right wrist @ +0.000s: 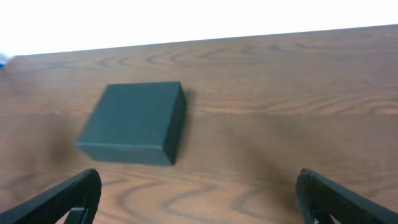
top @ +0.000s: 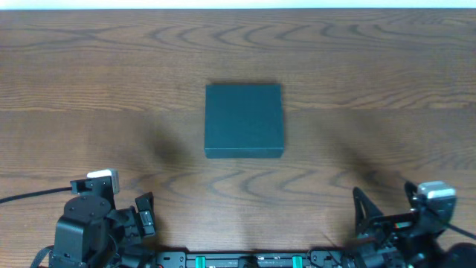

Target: Pack container

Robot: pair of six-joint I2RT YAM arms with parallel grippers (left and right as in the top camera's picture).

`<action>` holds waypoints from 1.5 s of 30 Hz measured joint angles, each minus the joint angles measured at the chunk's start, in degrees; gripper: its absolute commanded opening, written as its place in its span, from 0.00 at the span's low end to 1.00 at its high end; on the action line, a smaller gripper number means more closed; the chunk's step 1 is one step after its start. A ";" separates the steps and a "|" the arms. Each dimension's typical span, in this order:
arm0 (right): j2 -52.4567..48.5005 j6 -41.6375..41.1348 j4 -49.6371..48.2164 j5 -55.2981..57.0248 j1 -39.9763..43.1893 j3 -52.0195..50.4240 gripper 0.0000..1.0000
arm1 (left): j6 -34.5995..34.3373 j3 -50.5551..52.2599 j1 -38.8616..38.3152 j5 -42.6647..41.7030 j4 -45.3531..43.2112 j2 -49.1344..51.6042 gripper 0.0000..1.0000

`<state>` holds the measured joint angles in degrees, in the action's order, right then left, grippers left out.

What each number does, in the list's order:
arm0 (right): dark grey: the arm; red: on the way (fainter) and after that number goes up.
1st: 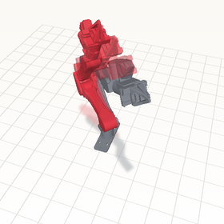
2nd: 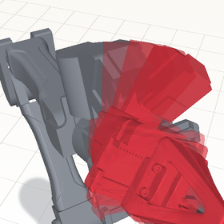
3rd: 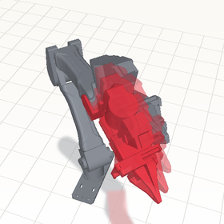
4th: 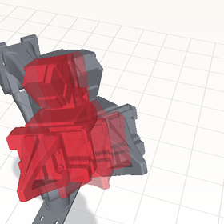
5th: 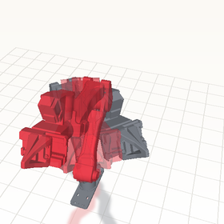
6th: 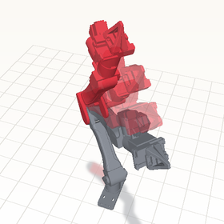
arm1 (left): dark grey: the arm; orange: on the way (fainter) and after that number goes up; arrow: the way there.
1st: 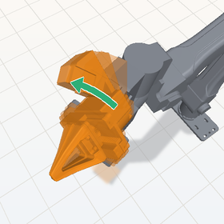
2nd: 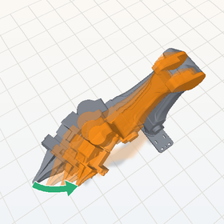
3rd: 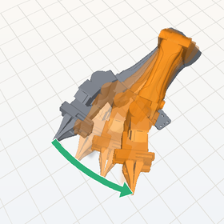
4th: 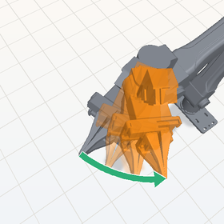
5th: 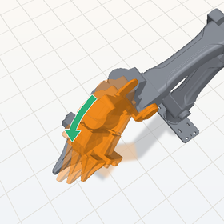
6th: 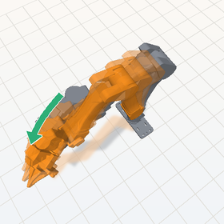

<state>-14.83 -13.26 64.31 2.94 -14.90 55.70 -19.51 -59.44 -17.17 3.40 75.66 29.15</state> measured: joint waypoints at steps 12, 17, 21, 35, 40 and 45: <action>13.84 1.46 -5.35 -1.05 1.55 -27.96 0.99 | 0.00 0.02 0.00 -0.02 0.00 0.00 0.95; 13.88 6.71 -5.01 -1.31 1.55 -28.24 0.99 | 0.00 0.02 0.00 -0.02 0.00 0.00 0.95; 13.88 10.58 -5.05 -1.33 1.55 -28.24 0.99 | 0.00 0.02 0.00 -0.02 0.00 0.00 0.95; 13.88 12.66 -5.68 -1.53 1.55 -31.12 0.99 | 0.00 0.02 0.00 -0.02 0.00 0.00 0.95; 13.88 14.38 -3.78 -1.75 1.55 -34.21 0.99 | 0.00 0.02 0.00 -0.04 0.00 0.00 0.95; 13.88 15.13 -3.13 -2.40 1.55 -35.15 0.99 | 0.00 0.02 0.00 -0.02 0.00 0.00 0.95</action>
<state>-0.95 1.87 61.19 0.54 -13.34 20.56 -19.51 -59.42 -17.17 3.38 75.66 29.15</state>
